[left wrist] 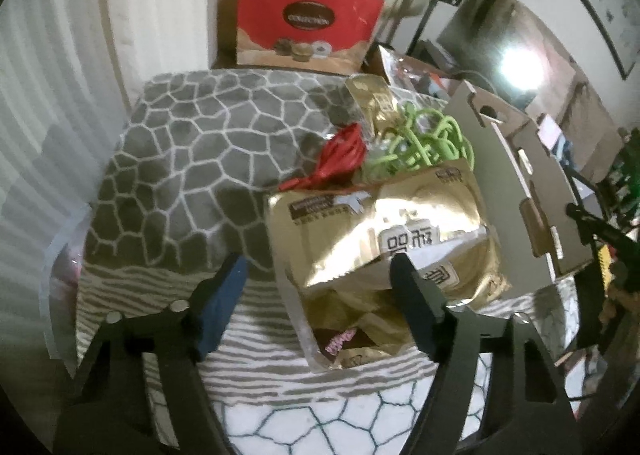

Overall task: Organize objects
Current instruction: 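Grasp the edge of the open cardboard box with the right tool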

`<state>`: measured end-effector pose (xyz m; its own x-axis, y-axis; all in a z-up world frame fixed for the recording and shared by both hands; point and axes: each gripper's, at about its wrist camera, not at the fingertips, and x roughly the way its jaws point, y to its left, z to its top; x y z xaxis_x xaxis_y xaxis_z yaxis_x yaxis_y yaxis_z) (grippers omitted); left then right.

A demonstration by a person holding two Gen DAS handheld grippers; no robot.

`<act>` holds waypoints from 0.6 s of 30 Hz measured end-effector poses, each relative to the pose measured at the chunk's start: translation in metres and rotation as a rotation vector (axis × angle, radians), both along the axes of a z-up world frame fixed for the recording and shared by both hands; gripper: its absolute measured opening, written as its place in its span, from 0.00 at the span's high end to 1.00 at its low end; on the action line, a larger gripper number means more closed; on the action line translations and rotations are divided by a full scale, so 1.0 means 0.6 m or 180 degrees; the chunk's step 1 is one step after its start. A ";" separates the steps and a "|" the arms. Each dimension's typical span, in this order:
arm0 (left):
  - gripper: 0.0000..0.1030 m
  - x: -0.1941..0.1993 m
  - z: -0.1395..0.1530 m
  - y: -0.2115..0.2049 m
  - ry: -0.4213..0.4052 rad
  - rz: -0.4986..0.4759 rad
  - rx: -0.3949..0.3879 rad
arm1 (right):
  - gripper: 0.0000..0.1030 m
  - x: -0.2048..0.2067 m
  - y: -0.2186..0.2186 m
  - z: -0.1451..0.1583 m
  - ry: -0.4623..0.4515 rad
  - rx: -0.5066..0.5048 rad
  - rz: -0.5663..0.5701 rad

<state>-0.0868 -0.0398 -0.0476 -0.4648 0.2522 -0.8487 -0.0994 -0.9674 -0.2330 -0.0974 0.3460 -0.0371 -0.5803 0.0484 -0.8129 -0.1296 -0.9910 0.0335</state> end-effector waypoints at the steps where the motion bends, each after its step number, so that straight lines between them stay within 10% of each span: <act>1: 0.40 0.000 -0.001 0.001 -0.0012 -0.0018 0.0030 | 0.57 -0.004 0.000 -0.007 -0.0049 -0.0002 0.0013; 12: 0.83 -0.006 -0.003 -0.008 -0.0080 -0.0046 0.0210 | 0.87 -0.004 0.000 -0.044 -0.0241 0.0031 0.0284; 18: 0.85 0.003 0.005 -0.016 -0.0140 -0.0079 0.0445 | 0.88 0.019 0.004 -0.044 -0.0230 0.0080 0.0484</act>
